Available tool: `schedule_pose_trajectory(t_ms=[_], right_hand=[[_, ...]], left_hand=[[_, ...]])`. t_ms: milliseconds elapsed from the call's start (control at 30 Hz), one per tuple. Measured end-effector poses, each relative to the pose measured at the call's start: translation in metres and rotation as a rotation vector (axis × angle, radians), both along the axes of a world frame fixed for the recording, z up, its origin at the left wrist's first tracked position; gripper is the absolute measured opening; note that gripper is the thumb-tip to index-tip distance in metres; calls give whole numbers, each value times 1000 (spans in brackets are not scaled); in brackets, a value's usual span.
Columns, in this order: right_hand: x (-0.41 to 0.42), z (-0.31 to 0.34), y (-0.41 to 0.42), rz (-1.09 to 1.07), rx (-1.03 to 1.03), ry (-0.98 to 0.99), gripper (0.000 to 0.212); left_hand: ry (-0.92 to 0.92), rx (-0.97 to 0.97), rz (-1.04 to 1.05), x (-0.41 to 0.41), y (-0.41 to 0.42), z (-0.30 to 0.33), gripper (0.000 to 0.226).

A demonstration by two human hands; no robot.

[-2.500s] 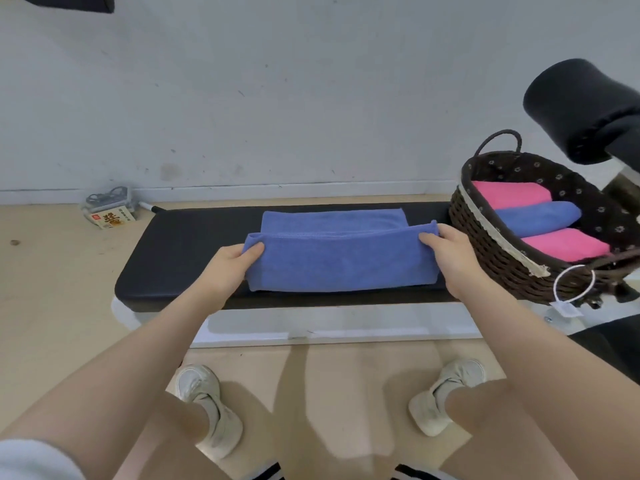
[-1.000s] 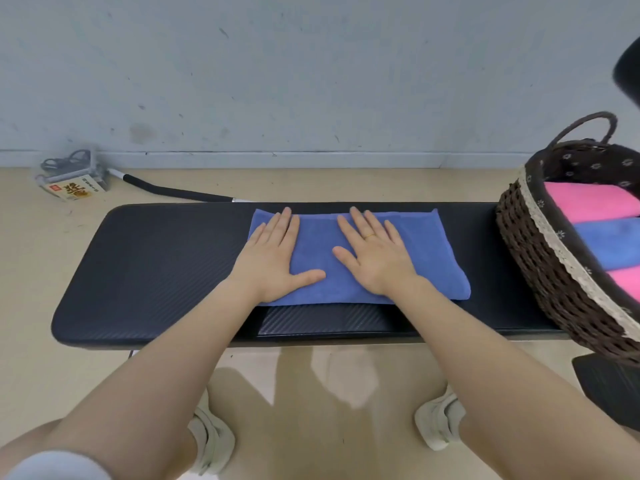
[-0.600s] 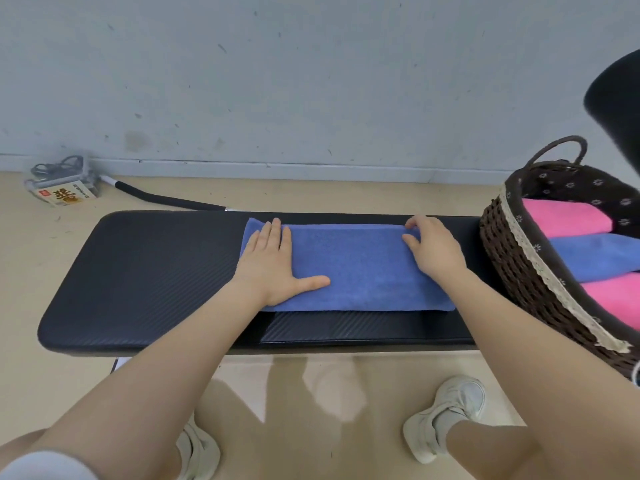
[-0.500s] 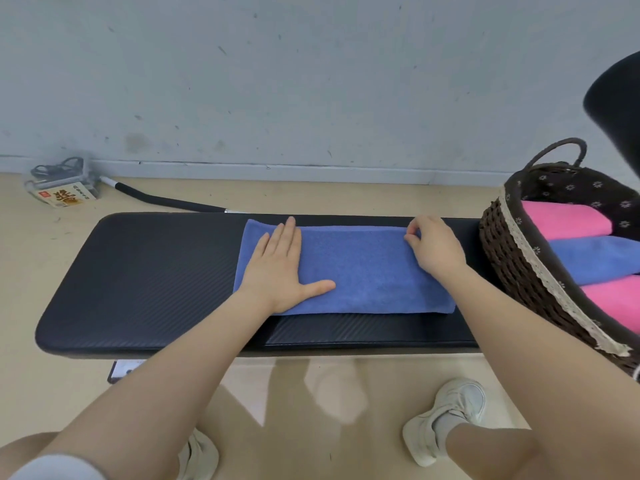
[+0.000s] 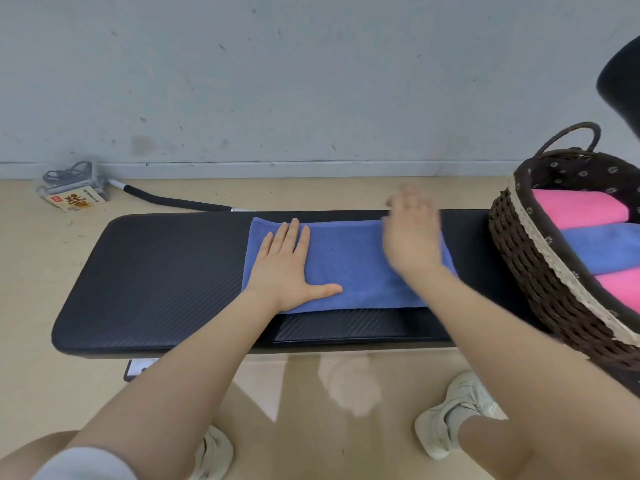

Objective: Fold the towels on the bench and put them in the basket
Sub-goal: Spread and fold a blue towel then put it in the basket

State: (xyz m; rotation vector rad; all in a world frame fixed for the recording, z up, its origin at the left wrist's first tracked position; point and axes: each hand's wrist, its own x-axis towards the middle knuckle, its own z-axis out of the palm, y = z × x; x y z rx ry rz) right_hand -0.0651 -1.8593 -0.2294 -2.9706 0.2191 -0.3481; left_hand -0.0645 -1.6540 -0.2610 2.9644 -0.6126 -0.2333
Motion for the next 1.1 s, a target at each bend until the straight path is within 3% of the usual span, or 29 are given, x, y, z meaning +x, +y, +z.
schedule_pose_trajectory(t_ms=[67,133,400,533,667,800,867,1000,1100], right_hand=[[-12,-2,37,290,80,143,49],[-25,-13,54,388,50,344,56],[-48,-23,-7,148,-41,427,60],[-60,-20,-29,-116,69,426,65],[-62,-7,-29,-292,278,252,62],[-53,4,-43,-433,717,215,42],[-51,7,-51,-485,950,243,32],[-54,15,-62,-417,1213,302,24],[-60,20,-71,-355,1238,296,13]], left_hand=[[-1,-26,14,1,1,-1,130],[18,-45,21,1,3,0,132],[52,-41,-5,0,8,6,130],[45,-9,24,-3,4,9,107],[56,-37,12,-7,-9,18,93],[27,-72,-252,-17,-29,24,73],[68,-50,-287,-21,-40,23,72],[144,-32,-242,-21,-59,21,76],[170,19,-227,-23,-74,21,82]])
